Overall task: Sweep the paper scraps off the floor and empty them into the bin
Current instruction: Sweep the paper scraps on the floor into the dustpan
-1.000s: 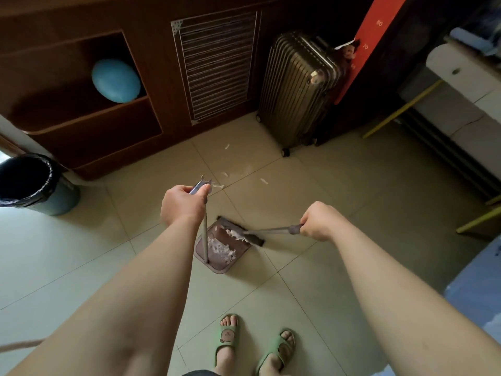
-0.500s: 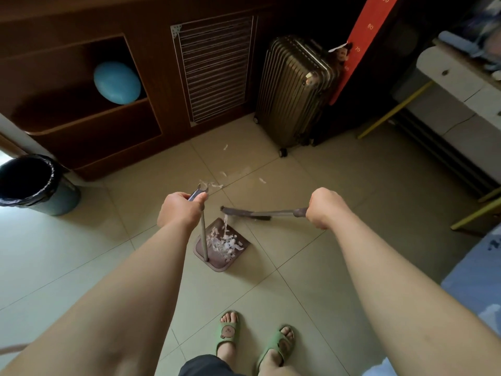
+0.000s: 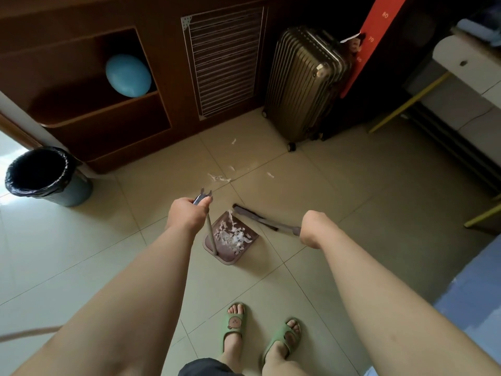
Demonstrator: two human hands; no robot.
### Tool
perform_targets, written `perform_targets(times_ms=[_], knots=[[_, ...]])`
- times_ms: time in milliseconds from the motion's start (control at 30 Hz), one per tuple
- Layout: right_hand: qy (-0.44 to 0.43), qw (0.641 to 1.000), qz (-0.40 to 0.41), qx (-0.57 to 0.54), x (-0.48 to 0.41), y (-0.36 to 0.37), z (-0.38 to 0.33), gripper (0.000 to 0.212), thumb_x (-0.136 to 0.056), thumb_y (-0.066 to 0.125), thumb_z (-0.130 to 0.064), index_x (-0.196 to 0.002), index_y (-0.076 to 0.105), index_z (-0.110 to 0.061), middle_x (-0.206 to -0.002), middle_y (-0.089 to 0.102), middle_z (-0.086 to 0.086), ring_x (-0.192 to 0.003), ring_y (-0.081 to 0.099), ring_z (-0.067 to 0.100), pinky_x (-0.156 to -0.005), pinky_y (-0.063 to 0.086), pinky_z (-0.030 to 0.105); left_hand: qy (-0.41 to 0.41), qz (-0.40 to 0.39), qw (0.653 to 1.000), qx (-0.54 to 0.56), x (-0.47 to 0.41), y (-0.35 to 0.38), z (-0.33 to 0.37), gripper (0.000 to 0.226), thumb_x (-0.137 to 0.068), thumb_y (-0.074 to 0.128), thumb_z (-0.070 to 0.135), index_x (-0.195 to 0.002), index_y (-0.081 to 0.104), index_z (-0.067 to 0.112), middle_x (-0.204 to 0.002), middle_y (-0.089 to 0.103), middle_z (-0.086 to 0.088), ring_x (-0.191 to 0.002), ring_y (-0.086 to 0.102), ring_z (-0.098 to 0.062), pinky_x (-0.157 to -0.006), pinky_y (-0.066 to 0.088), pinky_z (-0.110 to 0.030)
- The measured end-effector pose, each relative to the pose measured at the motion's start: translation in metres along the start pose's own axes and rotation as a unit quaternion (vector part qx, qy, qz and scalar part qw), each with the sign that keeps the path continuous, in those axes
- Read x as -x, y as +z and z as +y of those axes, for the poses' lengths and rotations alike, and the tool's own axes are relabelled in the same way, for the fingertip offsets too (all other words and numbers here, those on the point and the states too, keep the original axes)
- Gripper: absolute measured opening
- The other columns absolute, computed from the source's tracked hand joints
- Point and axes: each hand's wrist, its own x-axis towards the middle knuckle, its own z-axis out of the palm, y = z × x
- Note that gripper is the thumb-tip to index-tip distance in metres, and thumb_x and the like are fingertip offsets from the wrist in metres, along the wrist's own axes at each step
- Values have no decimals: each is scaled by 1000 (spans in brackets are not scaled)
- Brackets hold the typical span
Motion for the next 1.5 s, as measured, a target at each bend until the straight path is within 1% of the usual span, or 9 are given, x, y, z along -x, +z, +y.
perform_targets(times_ms=[133,333,433,600,933,1200,1300,1367,1500], knots=[[-14,999,-7,36,18,-21,9,24,-89,65,-28,-79,53,-9,-72,51,5,-78,57,28,-67,44,27,-8,-6,1000,-10,3,4,-2,42,-90,63,46,-87,73,5,-81,67,-11,-66,54,-25,-68,41,-32],[-22,996,68,45,48,-54,28,40,-80,71,-55,-86,63,-16,-87,65,2,-79,62,27,-69,50,29,-7,-2,999,-33,12,-4,-1,40,-93,62,38,-89,71,-1,-78,59,-13,-66,49,-27,-67,37,-32],[-15,996,77,47,56,-52,37,31,-84,69,-47,-97,69,-18,-93,67,1,-82,62,26,-70,49,28,5,5,1000,-28,22,-8,-3,41,-87,65,43,-84,75,3,-84,69,-17,-70,53,-29,-70,41,-35],[-10,993,111,40,58,-37,43,25,-89,65,-40,-102,68,-19,-97,65,3,-83,58,26,-69,47,27,21,38,997,-59,36,-20,-12,39,-87,64,44,-58,61,19,-75,67,-9,-90,64,-36,-97,47,-52],[37,990,132,-30,53,11,75,14,-89,65,-29,-91,57,-18,-89,56,2,-81,52,27,-68,41,27,27,78,992,-92,61,-37,-50,44,-85,61,53,-57,60,19,-74,67,-7,-84,65,-34,-94,50,-50],[57,985,113,-114,52,46,67,18,-86,68,-21,-101,62,-13,-116,65,9,-105,61,30,-73,42,28,24,98,991,-93,62,-72,-75,42,-85,63,53,-63,65,17,-70,62,-7,-86,64,-37,-92,49,-51],[44,989,92,-110,54,57,53,20,-88,65,-21,-105,62,-12,-118,64,10,-103,60,31,-74,43,27,27,98,990,-100,56,-83,-78,41,-87,63,51,-62,65,18,-68,62,-5,-86,64,-36,-90,49,-50],[36,991,77,-99,58,65,42,11,-88,63,-21,-90,57,-12,-110,65,10,-89,58,30,-71,43,26,35,90,989,-113,54,-86,-77,41,-88,62,49,-59,62,20,-68,63,-4,-83,64,-34,-90,49,-49],[15,997,33,-62,76,82,13,20,-86,62,-20,-71,52,-12,-75,55,4,-75,57,28,-63,43,25,46,61,989,-128,49,-90,-72,41,-88,62,49,-60,60,20,-65,62,1,-80,64,-30,-91,49,-46]])
